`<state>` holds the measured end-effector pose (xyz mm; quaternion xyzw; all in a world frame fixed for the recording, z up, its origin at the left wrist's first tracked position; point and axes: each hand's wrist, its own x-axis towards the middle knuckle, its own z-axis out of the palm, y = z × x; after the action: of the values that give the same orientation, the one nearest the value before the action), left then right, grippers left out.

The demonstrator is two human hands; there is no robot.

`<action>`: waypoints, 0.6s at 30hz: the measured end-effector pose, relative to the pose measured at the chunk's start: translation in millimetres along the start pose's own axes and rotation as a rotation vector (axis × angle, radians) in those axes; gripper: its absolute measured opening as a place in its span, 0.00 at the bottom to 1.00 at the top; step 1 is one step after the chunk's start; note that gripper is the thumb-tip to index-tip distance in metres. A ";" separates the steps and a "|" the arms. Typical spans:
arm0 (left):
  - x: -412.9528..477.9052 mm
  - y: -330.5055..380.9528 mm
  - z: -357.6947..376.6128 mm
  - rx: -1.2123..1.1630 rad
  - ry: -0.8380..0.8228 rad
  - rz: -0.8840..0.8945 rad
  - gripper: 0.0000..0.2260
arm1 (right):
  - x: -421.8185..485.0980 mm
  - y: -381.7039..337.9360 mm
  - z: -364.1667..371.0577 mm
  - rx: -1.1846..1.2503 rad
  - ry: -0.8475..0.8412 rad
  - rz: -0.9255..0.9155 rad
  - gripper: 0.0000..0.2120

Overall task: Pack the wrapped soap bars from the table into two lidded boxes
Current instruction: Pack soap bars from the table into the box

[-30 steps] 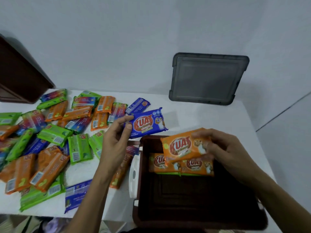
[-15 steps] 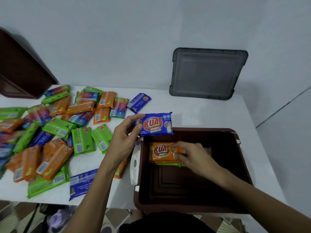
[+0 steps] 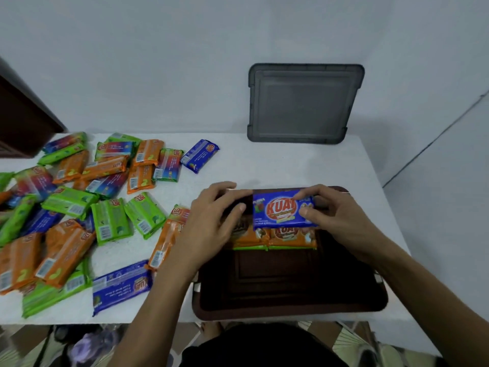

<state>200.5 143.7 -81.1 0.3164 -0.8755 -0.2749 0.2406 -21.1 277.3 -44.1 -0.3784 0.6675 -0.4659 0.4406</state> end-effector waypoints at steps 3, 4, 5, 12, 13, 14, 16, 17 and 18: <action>-3.6 -18.7 0.6 0.223 0.149 -0.018 0.14 | -3.5 13.6 -20.5 -0.091 0.033 0.068 0.08; -6.2 -22.7 1.1 0.239 0.186 -0.032 0.14 | -2.0 20.2 -22.3 -0.126 0.024 0.111 0.08; -8.7 -25.8 2.2 0.227 0.216 -0.038 0.13 | 0.9 27.3 -21.5 -0.181 0.013 0.154 0.09; -15.1 -26.8 7.5 0.060 0.321 -0.064 0.12 | 15.7 52.0 1.9 -0.801 0.029 0.064 0.14; -15.8 -26.1 7.0 0.054 0.323 -0.061 0.12 | 15.3 51.9 4.6 -0.900 0.033 0.050 0.16; -16.2 -25.4 6.0 0.047 0.326 -0.056 0.12 | 14.9 50.4 7.7 -0.989 0.028 0.049 0.17; -17.1 -26.2 2.6 0.023 0.330 -0.050 0.12 | 15.7 41.2 14.9 -1.169 0.019 0.045 0.18; -17.7 -28.1 0.7 0.001 0.335 -0.054 0.11 | 16.3 32.7 18.6 -1.255 0.035 0.017 0.18; -17.8 -31.5 -1.5 -0.024 0.342 -0.065 0.11 | 17.7 21.6 22.3 -1.322 0.076 -0.052 0.17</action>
<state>226.9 135.0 -104.4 0.3839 -0.8076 -0.2354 0.3808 -7.9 260.6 -72.8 -0.5682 0.8188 0.0182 0.0804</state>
